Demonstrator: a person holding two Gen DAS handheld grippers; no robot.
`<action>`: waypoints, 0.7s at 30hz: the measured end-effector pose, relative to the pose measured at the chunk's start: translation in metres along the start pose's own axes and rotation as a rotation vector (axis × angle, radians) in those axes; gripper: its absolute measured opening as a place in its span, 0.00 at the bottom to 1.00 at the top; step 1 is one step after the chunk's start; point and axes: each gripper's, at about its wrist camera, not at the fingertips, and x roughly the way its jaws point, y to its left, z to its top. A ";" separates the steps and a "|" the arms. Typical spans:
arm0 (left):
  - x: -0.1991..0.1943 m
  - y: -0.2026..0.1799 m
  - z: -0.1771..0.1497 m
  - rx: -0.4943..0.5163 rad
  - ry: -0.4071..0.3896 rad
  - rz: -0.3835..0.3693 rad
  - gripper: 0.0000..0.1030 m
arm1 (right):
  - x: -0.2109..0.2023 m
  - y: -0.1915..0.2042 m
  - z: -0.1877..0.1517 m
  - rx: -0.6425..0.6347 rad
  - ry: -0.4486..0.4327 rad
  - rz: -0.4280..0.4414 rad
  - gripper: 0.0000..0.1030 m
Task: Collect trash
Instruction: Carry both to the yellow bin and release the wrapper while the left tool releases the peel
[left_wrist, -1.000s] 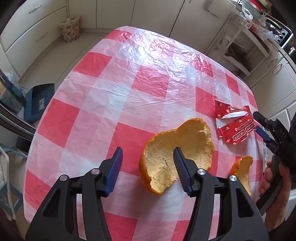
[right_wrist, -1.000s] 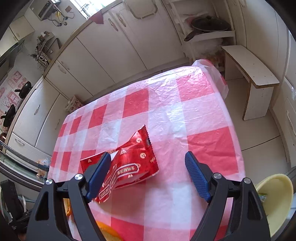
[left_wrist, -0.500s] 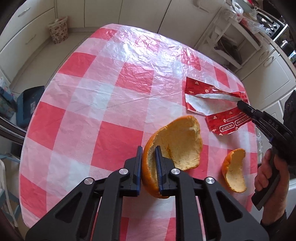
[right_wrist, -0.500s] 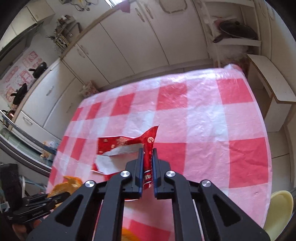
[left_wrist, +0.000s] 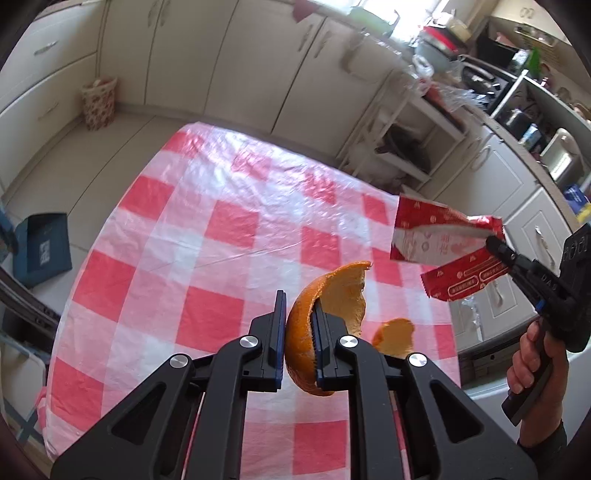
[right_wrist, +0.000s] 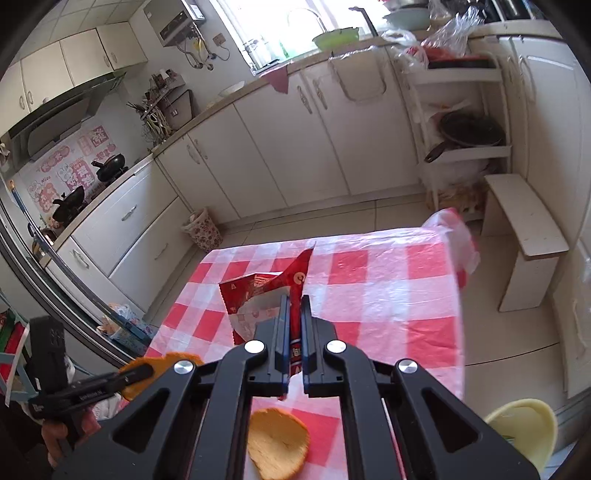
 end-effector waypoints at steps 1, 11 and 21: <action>-0.004 -0.006 -0.001 0.013 -0.013 -0.010 0.11 | -0.008 -0.006 -0.002 -0.001 -0.005 -0.017 0.05; -0.017 -0.086 -0.025 0.137 -0.034 -0.140 0.11 | -0.107 -0.100 -0.043 0.062 -0.032 -0.252 0.05; 0.017 -0.209 -0.085 0.242 0.088 -0.250 0.11 | -0.078 -0.185 -0.120 0.037 0.278 -0.530 0.05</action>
